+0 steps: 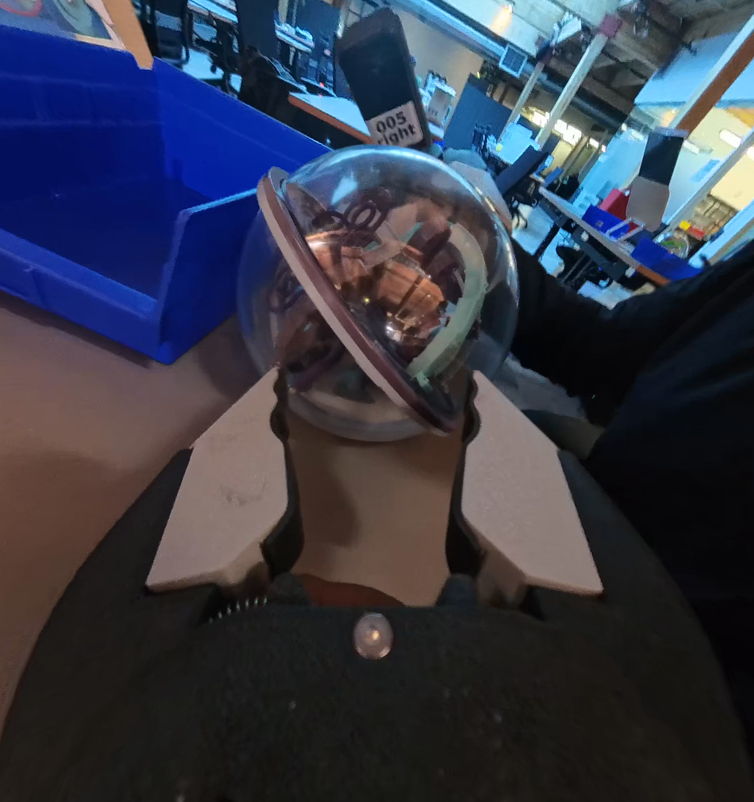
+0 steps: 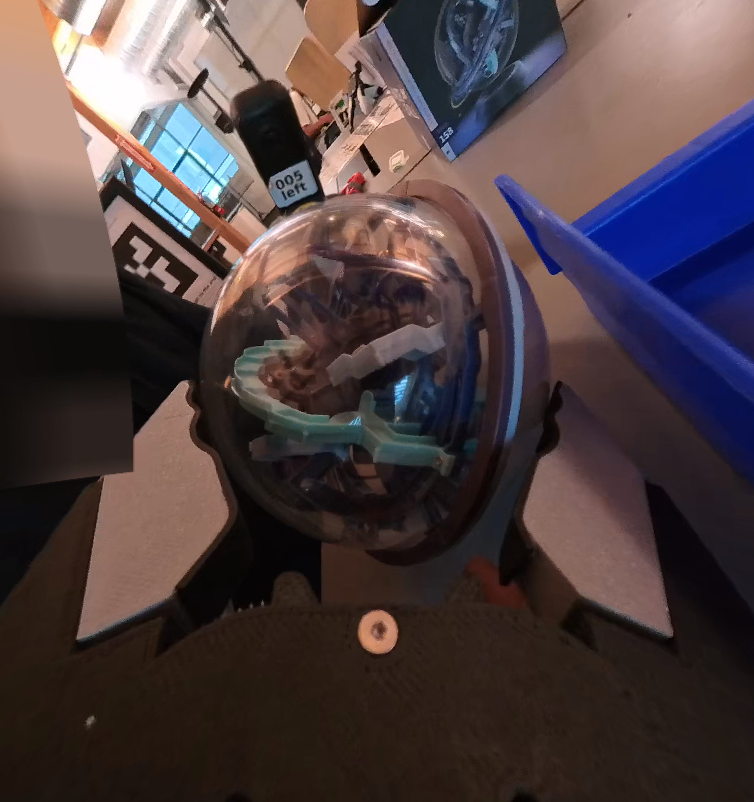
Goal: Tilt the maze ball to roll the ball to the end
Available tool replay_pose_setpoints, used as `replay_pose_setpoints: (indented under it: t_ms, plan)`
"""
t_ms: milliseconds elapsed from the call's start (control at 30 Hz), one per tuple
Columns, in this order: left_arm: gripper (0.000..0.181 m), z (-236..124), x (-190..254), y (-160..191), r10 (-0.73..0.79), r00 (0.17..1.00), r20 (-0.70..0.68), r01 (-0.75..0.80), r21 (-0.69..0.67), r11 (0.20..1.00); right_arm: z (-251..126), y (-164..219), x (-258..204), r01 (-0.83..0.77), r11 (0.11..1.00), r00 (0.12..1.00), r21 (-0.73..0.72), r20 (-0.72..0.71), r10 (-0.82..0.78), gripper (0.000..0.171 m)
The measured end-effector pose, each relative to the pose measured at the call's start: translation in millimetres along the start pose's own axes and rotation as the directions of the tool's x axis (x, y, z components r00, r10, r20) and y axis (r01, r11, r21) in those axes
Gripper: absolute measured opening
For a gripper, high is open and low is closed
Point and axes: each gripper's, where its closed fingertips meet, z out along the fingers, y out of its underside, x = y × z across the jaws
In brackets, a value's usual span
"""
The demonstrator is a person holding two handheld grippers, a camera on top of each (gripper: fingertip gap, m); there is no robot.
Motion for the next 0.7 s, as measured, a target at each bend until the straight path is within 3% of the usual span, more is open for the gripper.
replay_pose_setpoints:
  t_ms: [100,233,367,700]
  plan:
    - [0.069,-4.5,-3.7,-1.9,-0.067,0.998,0.01,0.067,0.039,0.997,0.1,-1.9,3.8,-0.049,0.998,0.997,0.042,-0.05,0.051,0.148]
    - [0.09,-1.6,1.8,8.8,-0.015,1.0,0.023,0.015,-0.016,1.0,6.3,6.6,-2.1,-0.051,0.997,0.993,0.062,-0.104,0.057,0.148]
    - [0.088,1.7,3.1,9.4,0.041,0.999,0.027,-0.04,-0.035,0.999,-1.3,4.8,-4.0,0.025,0.999,0.99,0.048,-0.143,-0.018,0.143]
    - [0.092,13.2,-1.1,11.0,-0.023,1.0,0.001,0.023,-0.06,0.998,-6.5,-7.5,2.6,-0.002,0.995,0.998,0.105,-0.064,0.008,0.145]
